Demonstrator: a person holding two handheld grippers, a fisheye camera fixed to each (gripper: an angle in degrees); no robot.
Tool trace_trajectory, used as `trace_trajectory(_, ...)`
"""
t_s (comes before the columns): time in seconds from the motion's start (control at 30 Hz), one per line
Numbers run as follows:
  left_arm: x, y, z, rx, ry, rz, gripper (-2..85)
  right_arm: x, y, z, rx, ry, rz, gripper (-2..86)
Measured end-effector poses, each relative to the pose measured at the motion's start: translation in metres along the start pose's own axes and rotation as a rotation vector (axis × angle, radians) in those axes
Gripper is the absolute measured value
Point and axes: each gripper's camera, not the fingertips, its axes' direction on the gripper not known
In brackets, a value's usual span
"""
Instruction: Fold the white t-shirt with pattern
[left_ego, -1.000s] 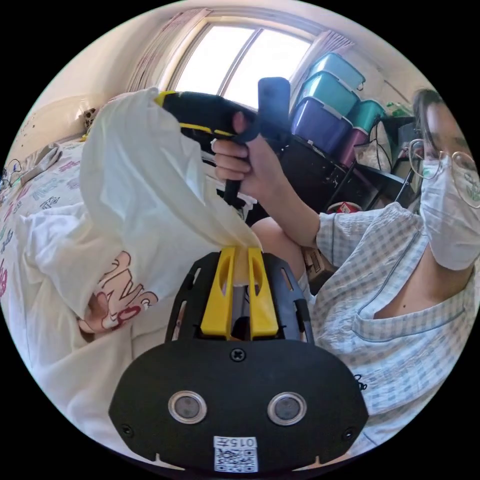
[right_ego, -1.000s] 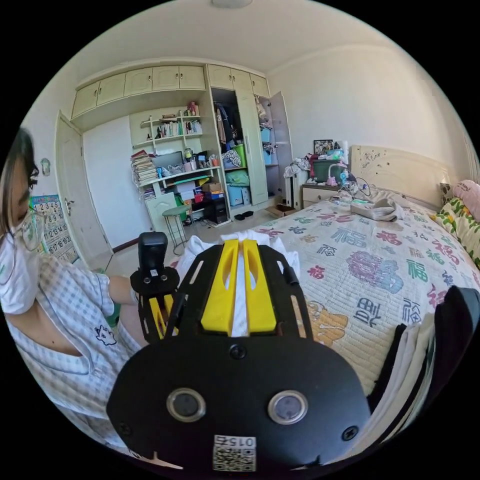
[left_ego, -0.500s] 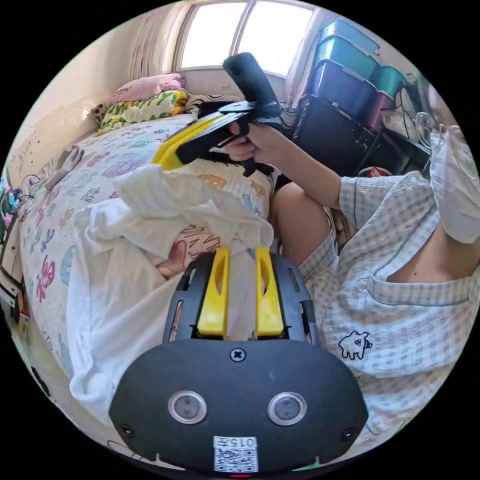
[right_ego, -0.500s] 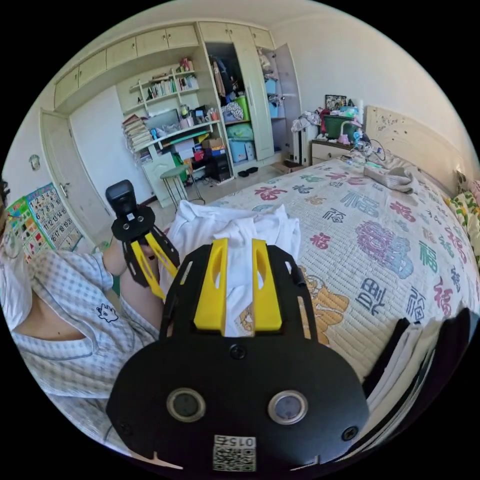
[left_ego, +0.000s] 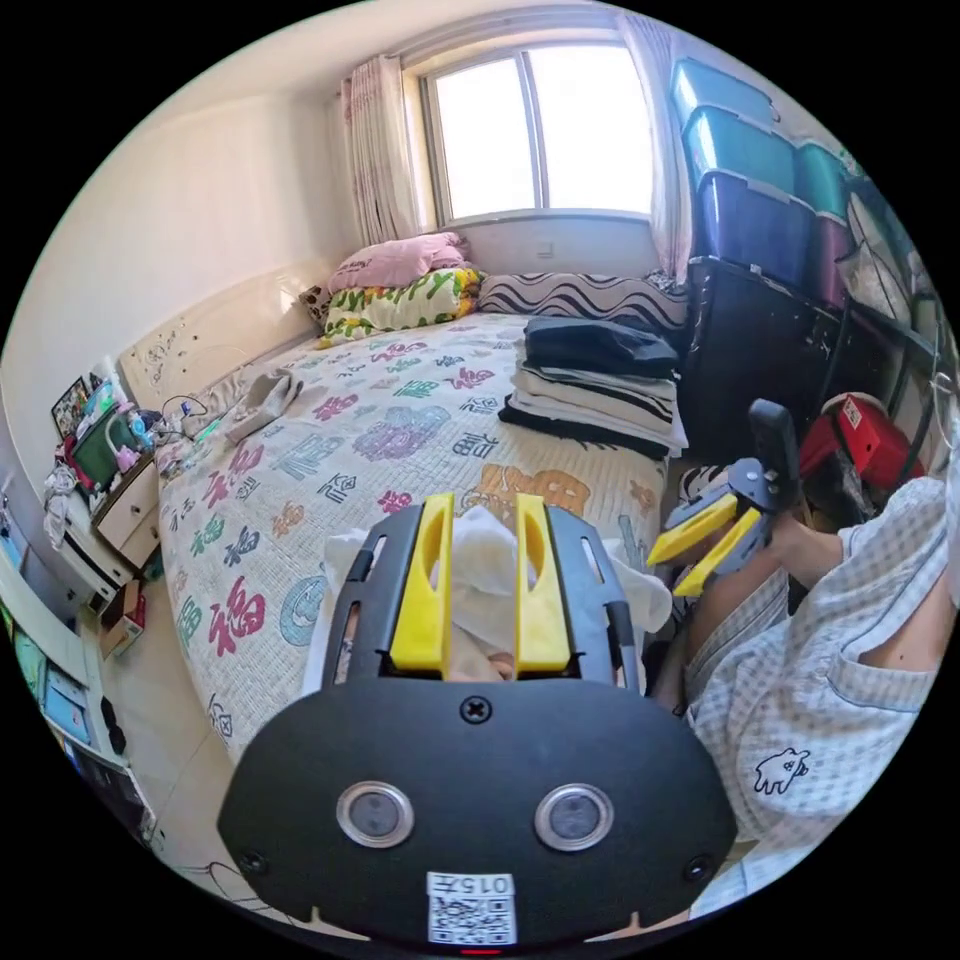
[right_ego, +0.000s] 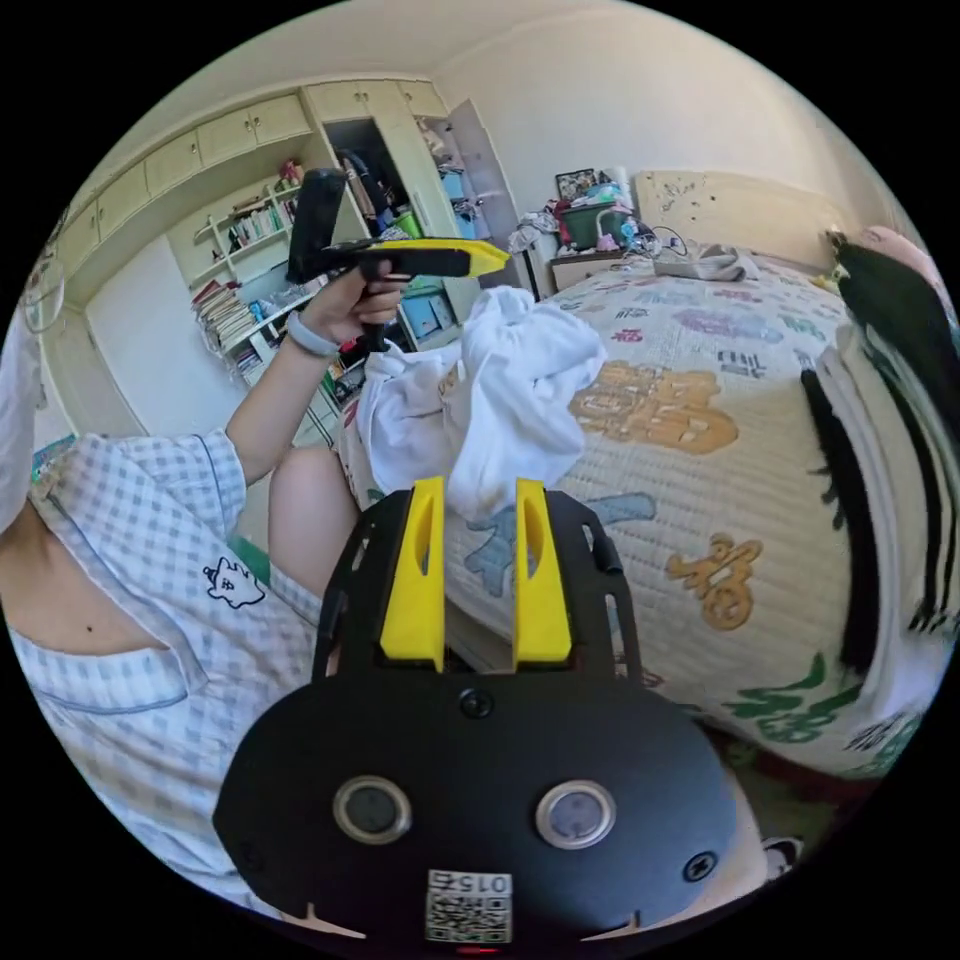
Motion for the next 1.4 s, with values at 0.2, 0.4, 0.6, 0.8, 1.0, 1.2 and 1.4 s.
trace_trajectory(0.2, -0.009, -0.006, 0.055, -0.252, 0.04, -0.085, 8.8, 0.003, 0.019, 0.017, 0.096, 0.0, 0.107, 10.6)
trace_trajectory(0.4, -0.016, 0.031, -0.001, -0.07, 0.201, -0.192, 10.4, 0.005, 0.028, 0.011, 0.115, -0.001, 0.125, 6.6)
trace_trajectory(0.6, -0.004, 0.045, 0.032, -0.159, 0.204, -0.203, 4.2, 0.006, 0.045, -0.014, 0.2, 0.027, 0.173, 2.5)
trace_trajectory(0.8, -0.005, 0.078, -0.075, 0.397, 0.291, -0.4, 1.2, 0.01, 0.022, -0.108, 0.582, 0.064, 0.187, 1.1)
trace_trajectory(1.0, 0.08, 0.077, -0.228, 0.916, 0.052, -0.334, 0.4, -0.052, -0.047, -0.223, 0.968, 0.075, 0.015, 0.8)
trace_trajectory(1.2, 0.196, 0.076, -0.354, 1.374, -0.14, -0.199, 0.2, -0.169, -0.066, -0.309, 1.311, 0.157, -0.152, 0.8)
trace_trajectory(1.4, 0.316, 0.07, -0.432, 1.632, -0.378, 0.023, 0.0, -0.276, -0.054, -0.341, 1.576, 0.395, -0.335, 0.6)
